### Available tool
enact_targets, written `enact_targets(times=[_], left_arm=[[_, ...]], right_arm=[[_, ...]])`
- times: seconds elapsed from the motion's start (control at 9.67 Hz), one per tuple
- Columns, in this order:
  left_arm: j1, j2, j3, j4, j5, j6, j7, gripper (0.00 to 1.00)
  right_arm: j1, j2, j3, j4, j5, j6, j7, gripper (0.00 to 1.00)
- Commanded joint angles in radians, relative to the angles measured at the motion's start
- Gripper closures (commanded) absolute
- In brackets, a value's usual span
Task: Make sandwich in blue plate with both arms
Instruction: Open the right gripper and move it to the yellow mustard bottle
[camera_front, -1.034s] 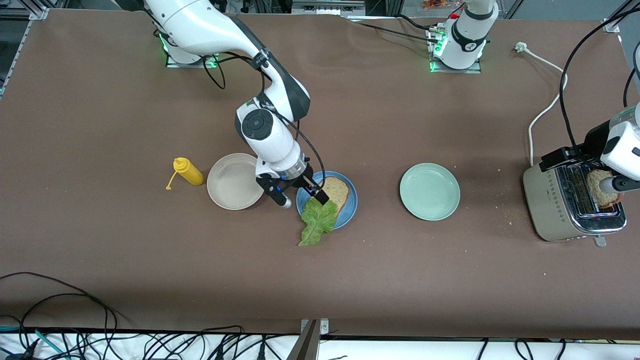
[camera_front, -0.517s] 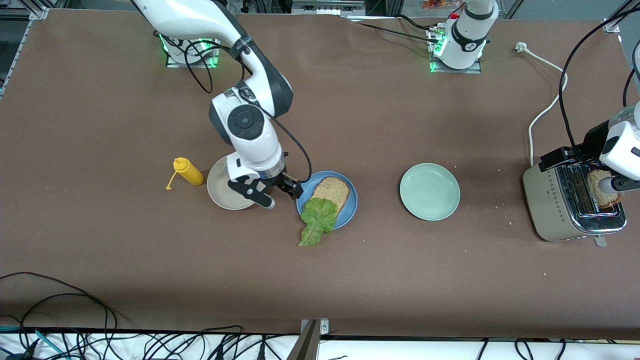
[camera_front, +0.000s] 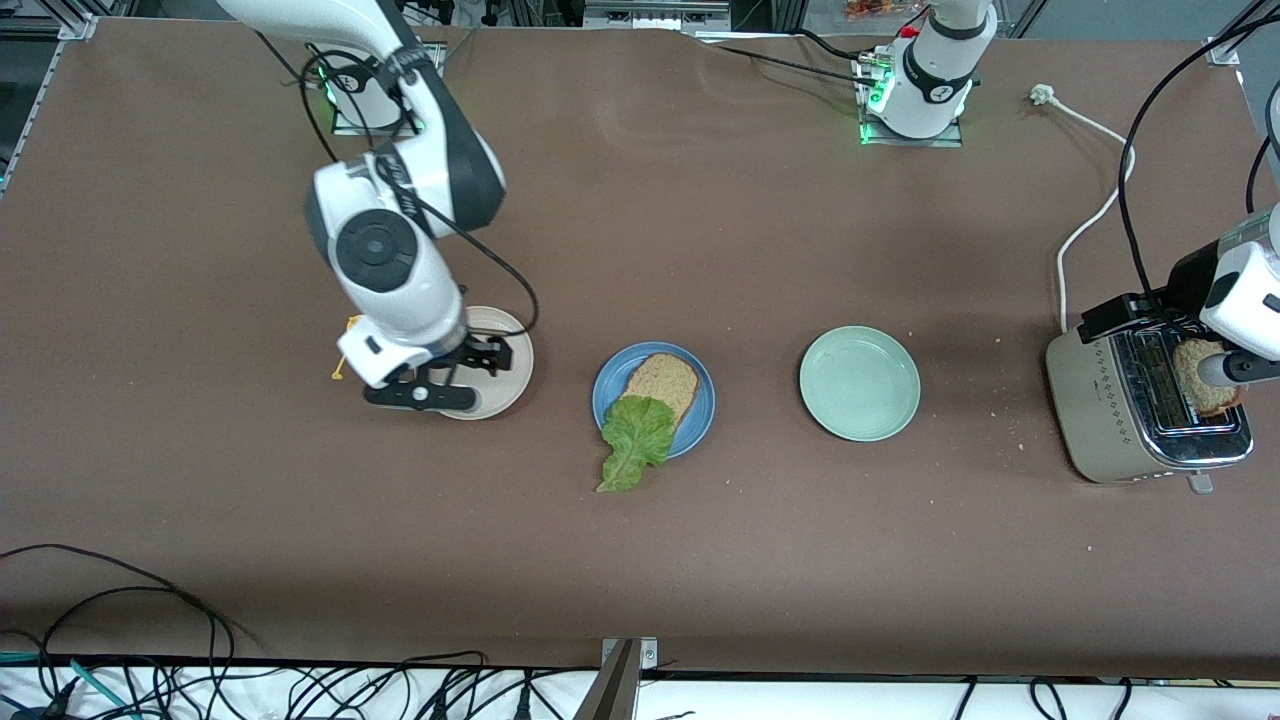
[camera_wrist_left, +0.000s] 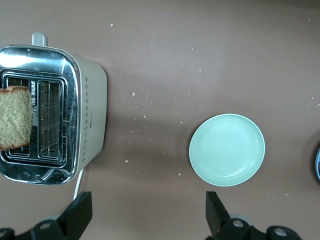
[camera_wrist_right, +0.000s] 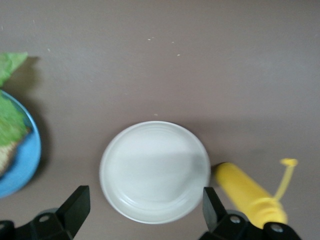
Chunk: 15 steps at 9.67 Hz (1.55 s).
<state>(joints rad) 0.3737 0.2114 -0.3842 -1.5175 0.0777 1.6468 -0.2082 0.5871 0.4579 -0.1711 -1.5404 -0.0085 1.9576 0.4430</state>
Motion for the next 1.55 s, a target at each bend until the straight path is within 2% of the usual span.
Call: enact_targets(times=[0.0,0.1,0.31,0.41,0.62,0.72,0.93,1.24,1.45], left_arm=[[0.002,-0.001,-0.002,0.017,0.007,-0.022,0.021,0.0],[0.002,-0.001,-0.002,0.017,0.005,-0.022,0.021,0.0],[0.002,-0.001,-0.002,0.017,0.005,-0.022,0.021,0.0],[0.002,-0.001,-0.002,0.017,0.005,-0.022,0.021,0.0],[0.002,-0.001,-0.004,0.017,0.005,-0.022,0.021,0.0],[0.002,-0.001,-0.004,0.017,0.005,-0.022,0.021,0.0],[0.002,-0.001,-0.004,0.017,0.005,-0.022,0.021,0.0],[0.002,-0.001,-0.004,0.017,0.005,-0.022,0.021,0.0],[0.002,-0.001,-0.004,0.017,0.005,-0.022,0.021,0.0]], right_arm=[[0.0,-0.22,-0.082,-0.228,0.007,-0.002,-0.278,0.0],[0.0,-0.276,-0.117,-0.291,0.007,0.001,-0.356,0.0],[0.0,-0.347,-0.235,-0.407,0.022,0.004,-0.581,0.0],[0.0,-0.357,-0.33,-0.449,0.071,0.01,-0.733,0.0],[0.0,-0.343,-0.494,-0.484,0.222,0.007,-1.084,0.0],[-0.015,-0.325,-0.536,-0.503,0.307,0.001,-1.224,0.0],[-0.09,-0.263,-0.539,-0.514,0.454,0.0,-1.476,0.0],[-0.183,-0.11,-0.539,-0.506,0.785,-0.09,-1.922,0.0],[-0.197,-0.041,-0.539,-0.503,0.919,-0.126,-2.126,0.0]])
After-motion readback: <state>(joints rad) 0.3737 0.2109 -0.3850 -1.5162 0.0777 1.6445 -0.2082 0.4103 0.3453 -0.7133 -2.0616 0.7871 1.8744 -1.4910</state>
